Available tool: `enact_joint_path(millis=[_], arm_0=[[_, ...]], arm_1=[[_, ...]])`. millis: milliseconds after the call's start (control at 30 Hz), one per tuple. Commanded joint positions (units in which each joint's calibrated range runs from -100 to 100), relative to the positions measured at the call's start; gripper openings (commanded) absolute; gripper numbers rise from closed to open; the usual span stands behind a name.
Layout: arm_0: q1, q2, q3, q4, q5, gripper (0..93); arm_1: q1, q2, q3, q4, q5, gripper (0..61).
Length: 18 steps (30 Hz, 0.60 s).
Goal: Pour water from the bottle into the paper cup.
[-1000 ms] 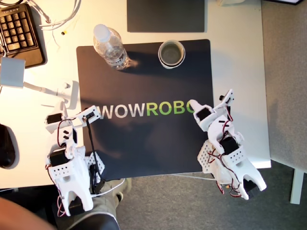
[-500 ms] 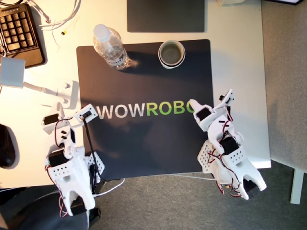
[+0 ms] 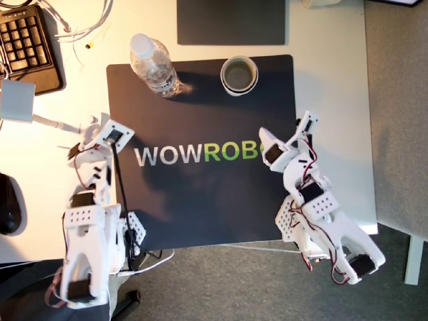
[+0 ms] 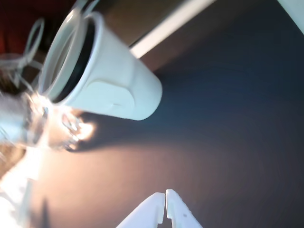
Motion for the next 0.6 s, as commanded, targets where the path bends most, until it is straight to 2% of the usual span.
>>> enact_joint_path(millis=[0,33,67,133,167,267,300,333,400,433,567], arm_0=[[10.2,15.4,-7.6,-26.1,10.5,0.2],[12.3,17.6,-7.8,-29.3,11.8,0.4],[16.3,21.8,-7.7,-37.1,14.6,0.5],[19.8,25.2,-7.3,-44.4,16.8,0.7],[22.9,27.8,-7.3,-49.5,18.2,0.5],[26.9,31.3,-6.5,-56.5,19.4,2.2],[27.9,32.1,-5.9,-58.2,19.7,6.7],[29.8,33.8,-5.3,-60.8,20.4,24.2],[31.3,35.5,-5.2,-61.8,21.4,47.9],[32.1,37.3,-5.7,-62.8,22.0,66.5],[33.5,41.6,-8.0,-63.4,21.8,83.3]], arm_1=[[4.5,26.8,0.2,-26.5,12.6,0.0],[6.2,30.9,0.2,-30.2,14.2,0.0],[8.2,38.8,0.2,-37.8,17.4,0.0],[9.3,45.7,0.4,-46.4,19.5,0.0],[9.5,52.3,0.6,-54.8,21.2,0.0],[8.8,58.7,0.9,-64.0,22.3,0.0],[8.6,59.2,0.9,-65.6,22.7,0.0],[7.6,60.9,0.6,-71.8,24.1,0.0],[5.0,63.5,0.2,-77.6,26.1,0.0],[1.3,65.3,-0.3,-80.0,27.6,0.0],[-5.5,71.0,-1.7,-87.0,29.8,0.7]])
